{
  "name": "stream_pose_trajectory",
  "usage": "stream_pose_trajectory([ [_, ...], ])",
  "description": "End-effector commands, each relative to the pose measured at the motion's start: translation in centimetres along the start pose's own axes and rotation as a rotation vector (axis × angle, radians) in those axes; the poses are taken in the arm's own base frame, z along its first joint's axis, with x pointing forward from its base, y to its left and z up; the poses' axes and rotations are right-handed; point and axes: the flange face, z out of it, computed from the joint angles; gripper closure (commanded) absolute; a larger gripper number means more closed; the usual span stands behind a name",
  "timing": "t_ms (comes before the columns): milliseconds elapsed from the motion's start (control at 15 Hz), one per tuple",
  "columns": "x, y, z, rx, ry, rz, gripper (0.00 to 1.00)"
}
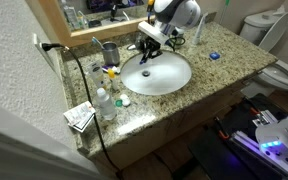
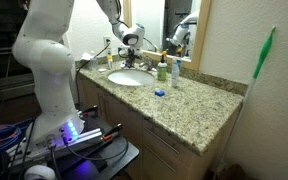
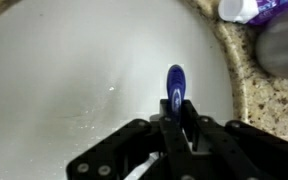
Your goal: Open the tap, wet the shaving stick then close tap
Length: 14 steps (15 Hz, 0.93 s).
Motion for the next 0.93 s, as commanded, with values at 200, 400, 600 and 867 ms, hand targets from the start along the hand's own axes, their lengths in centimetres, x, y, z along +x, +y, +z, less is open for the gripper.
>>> stream_pose_trajectory([
  [200, 2.2, -3.2, 2.9, 0.044, 0.013, 0.000, 0.96],
  [400, 2.1, -2.8, 2.8, 0.032, 0.002, 0.006, 0.96],
  [600, 0.9, -2.3, 1.4, 0.023, 0.014, 0.015, 0.96],
  [867, 0.8, -3.3, 1.6, 0.044, 0.006, 0.010, 0.85],
])
